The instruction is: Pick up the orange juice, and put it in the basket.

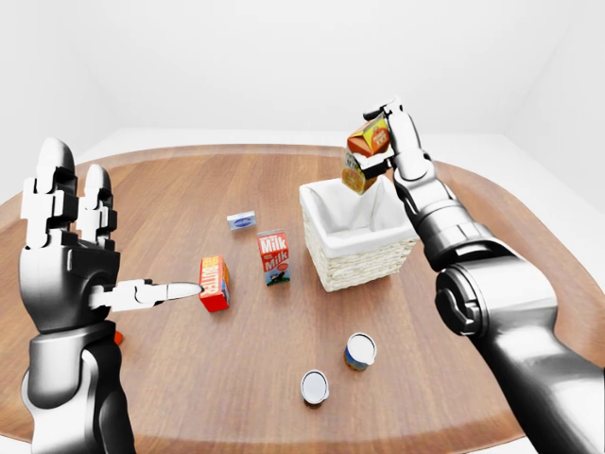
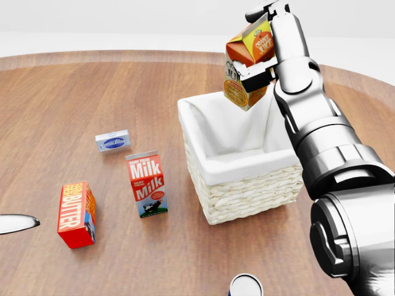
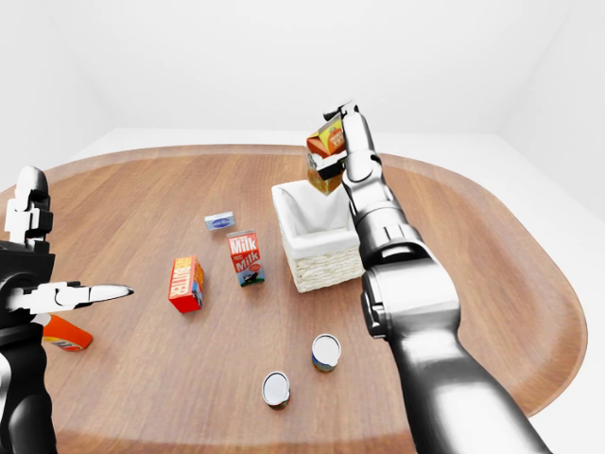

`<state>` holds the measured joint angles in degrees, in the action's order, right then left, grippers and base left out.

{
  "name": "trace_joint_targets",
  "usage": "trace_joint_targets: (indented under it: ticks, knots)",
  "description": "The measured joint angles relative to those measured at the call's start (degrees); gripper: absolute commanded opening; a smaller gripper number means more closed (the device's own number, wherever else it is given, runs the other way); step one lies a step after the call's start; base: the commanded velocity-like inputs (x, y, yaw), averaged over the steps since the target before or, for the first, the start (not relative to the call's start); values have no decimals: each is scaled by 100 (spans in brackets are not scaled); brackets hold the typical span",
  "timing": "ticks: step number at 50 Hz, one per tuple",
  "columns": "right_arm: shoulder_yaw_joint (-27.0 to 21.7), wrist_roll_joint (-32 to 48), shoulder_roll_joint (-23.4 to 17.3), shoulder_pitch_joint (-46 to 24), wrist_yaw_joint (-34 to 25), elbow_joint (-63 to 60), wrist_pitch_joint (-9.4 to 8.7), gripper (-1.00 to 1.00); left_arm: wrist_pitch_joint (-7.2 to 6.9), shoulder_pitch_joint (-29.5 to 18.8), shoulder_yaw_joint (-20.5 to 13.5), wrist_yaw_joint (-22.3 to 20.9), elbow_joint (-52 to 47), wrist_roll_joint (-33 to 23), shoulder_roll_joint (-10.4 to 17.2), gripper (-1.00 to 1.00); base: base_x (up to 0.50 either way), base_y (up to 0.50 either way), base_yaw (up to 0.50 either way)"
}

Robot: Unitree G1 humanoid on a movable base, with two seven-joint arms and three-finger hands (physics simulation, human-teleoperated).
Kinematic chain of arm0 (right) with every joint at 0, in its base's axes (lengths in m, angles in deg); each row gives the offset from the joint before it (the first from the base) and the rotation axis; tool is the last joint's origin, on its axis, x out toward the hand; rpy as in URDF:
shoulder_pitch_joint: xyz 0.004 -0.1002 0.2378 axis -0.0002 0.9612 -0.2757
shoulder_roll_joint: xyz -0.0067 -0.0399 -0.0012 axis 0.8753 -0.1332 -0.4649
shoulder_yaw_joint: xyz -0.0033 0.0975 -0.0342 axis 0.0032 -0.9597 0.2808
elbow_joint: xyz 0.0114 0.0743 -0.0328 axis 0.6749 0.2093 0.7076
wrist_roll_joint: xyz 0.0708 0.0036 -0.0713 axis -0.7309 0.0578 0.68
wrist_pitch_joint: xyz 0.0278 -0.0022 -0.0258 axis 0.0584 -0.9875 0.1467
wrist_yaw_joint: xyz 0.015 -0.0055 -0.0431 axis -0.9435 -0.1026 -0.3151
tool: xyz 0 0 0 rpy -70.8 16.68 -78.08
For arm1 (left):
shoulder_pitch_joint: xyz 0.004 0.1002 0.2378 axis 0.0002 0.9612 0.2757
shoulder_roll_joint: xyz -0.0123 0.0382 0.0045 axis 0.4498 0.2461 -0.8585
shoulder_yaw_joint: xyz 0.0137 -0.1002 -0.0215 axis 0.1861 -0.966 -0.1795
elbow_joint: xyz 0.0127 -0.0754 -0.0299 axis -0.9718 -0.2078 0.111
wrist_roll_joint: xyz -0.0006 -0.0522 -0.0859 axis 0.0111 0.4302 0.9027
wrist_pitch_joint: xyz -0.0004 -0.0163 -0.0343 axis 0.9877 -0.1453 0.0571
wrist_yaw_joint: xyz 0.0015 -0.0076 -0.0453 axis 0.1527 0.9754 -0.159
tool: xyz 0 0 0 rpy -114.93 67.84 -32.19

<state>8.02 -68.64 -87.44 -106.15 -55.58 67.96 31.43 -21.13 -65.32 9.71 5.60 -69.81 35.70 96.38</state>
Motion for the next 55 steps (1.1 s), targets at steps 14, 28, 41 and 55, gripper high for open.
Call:
trace_joint_targets:
  ticks: [14,28,41,55]
  knots:
    - [-91,107,19,158,246,107,128,-100,0,-3,-4,3,-1,7,-1,100,0,0,0]
    - [-173,164,52,313,448,178,157,-100,0,-10,1,14,4,13,1,100,0,0,0]
    - [-241,209,122,424,601,226,157,-100,0,-14,5,20,11,18,3,100,0,0,0]
    - [-293,244,206,534,678,257,157,-100,0,-16,3,24,16,23,8,100,0,0,0]
